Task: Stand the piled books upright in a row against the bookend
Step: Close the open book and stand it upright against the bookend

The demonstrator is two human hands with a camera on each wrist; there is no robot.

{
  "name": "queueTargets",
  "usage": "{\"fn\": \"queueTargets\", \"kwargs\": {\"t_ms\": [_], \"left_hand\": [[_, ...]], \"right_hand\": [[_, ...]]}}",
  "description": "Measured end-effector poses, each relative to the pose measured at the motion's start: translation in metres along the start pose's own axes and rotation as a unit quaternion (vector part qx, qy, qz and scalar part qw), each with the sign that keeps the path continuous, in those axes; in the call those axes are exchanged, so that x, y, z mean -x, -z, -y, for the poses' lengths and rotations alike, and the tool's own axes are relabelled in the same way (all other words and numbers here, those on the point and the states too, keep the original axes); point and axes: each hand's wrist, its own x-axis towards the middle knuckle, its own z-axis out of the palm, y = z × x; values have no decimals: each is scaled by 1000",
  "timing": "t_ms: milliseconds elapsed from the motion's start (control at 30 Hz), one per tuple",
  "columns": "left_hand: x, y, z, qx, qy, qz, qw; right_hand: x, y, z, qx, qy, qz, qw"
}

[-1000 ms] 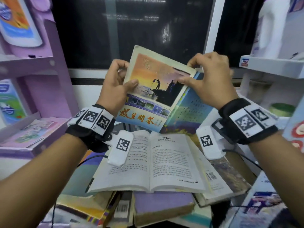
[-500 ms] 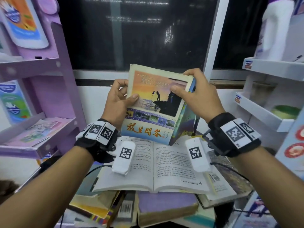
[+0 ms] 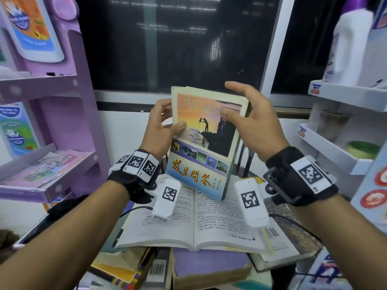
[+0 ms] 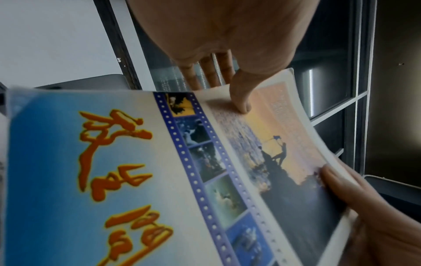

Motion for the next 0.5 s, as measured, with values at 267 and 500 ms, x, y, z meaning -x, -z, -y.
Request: {"fn": "queueTargets", "kwargs": {"t_ms": [267, 500], "left_hand": [[1, 4, -1, 95, 68, 101, 988], [-3, 11, -4, 130, 74, 72, 986]], "right_hand": [[1, -2, 16, -105, 31, 44, 993], [-1, -1, 19, -22, 8, 71, 997]]}}
